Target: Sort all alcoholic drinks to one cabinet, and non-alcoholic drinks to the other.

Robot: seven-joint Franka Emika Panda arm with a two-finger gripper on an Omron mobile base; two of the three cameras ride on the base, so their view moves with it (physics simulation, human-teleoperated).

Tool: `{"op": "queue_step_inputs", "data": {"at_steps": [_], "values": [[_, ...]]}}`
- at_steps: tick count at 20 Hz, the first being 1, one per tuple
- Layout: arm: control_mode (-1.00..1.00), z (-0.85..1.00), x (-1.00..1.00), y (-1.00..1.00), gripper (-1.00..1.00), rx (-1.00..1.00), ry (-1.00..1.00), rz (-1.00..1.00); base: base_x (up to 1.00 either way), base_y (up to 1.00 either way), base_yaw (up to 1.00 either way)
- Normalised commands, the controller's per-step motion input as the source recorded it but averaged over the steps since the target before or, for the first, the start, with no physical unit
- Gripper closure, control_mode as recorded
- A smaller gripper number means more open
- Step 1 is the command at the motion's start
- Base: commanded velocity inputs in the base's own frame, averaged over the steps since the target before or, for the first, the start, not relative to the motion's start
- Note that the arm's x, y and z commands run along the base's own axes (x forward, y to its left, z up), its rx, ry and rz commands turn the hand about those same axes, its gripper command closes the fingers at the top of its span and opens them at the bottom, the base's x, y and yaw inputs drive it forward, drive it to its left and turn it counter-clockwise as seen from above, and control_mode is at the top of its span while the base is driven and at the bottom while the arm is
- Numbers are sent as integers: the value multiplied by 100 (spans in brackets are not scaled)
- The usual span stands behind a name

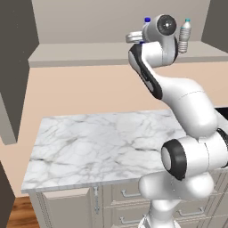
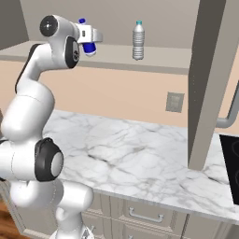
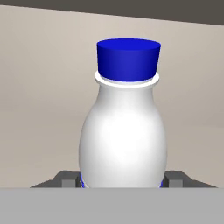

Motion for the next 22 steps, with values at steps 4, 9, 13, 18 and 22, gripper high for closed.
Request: {"op": "queue_step_inputs", "data": {"at_steps": [4, 9, 13, 18, 22], "values": [[-100, -14, 32, 0, 100, 0, 0, 0, 0, 0, 0], [-100, -21, 27, 0, 100, 0, 0, 0, 0, 0, 0], [-100, -16, 27, 0, 100, 0, 0, 0, 0, 0, 0], [-100, -13, 29, -1, 100, 0, 0, 0, 0, 0, 0], [-100, -15, 29, -2, 100, 0, 0, 0, 0, 0, 0]]}}
